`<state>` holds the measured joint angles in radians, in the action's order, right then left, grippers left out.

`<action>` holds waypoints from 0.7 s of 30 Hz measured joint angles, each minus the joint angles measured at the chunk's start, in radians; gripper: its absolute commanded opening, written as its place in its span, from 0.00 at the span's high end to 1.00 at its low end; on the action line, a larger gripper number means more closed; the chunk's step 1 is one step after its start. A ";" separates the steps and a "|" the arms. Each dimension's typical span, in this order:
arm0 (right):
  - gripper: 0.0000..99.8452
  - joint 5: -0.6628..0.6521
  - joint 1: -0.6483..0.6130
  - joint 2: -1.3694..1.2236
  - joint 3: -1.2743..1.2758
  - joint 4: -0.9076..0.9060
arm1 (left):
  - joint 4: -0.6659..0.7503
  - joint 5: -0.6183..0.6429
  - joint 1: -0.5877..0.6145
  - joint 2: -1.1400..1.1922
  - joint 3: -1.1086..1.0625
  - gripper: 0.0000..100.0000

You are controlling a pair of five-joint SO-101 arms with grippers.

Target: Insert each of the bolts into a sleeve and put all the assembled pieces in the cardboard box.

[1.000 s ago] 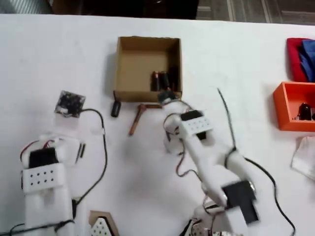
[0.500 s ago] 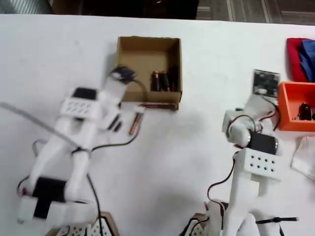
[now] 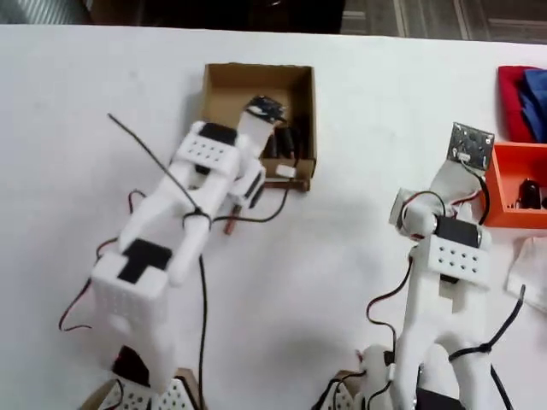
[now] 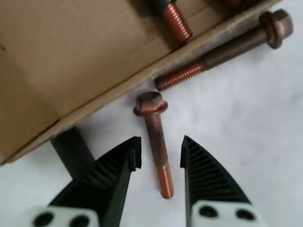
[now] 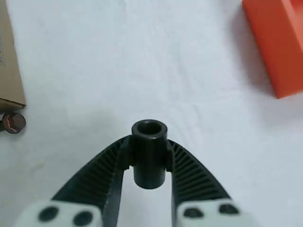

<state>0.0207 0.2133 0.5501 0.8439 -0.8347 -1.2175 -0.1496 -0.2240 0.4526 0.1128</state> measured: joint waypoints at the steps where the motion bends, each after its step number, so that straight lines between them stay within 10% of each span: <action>1: 0.98 0.000 0.000 0.000 0.000 0.000 | -0.006 0.000 0.000 0.020 0.028 0.84; 21: 0.98 0.000 0.000 -0.008 0.000 0.000 | -0.084 0.000 -0.003 0.219 0.218 0.96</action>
<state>0.0207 0.2133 0.5424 0.8439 -0.8347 -1.3019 -0.1496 -0.2271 0.6720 0.3307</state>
